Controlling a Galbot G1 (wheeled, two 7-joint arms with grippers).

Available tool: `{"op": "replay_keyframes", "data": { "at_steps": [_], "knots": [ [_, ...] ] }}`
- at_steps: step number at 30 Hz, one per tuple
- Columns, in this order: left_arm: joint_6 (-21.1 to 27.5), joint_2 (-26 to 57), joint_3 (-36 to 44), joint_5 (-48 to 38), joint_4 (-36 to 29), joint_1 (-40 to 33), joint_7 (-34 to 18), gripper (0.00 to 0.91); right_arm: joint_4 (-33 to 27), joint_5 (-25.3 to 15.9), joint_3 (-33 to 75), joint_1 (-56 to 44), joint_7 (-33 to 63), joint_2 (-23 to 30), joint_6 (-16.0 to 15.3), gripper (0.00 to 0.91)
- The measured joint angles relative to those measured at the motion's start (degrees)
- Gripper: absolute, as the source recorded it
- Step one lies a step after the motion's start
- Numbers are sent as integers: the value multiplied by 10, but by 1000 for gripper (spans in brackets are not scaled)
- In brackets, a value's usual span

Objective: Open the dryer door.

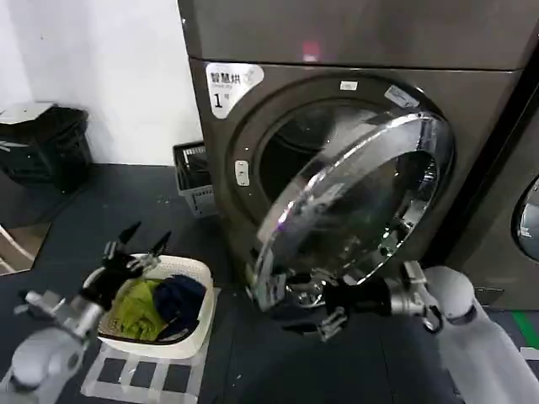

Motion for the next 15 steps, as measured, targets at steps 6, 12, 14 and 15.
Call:
{"op": "replay_keyframes", "data": {
  "at_steps": [6, 12, 14, 15],
  "knots": [
    [-7, 21, 75, -20, 45, -74, 39, 907, 12, 15, 44, -45, -7, -3, 4, 907],
    [-6, 30, 155, -50, 61, -148, 92, 907, 1, 53, 151, -105, -5, 19, 10, 907],
    [-6, 30, 185, -61, 61, -173, 110, 907, -4, 60, 199, -123, -1, 25, 12, 907],
    [-5, 29, 200, -63, 61, -185, 118, 907, -7, 67, 221, -131, 4, 28, 13, 907]
  ]
}}
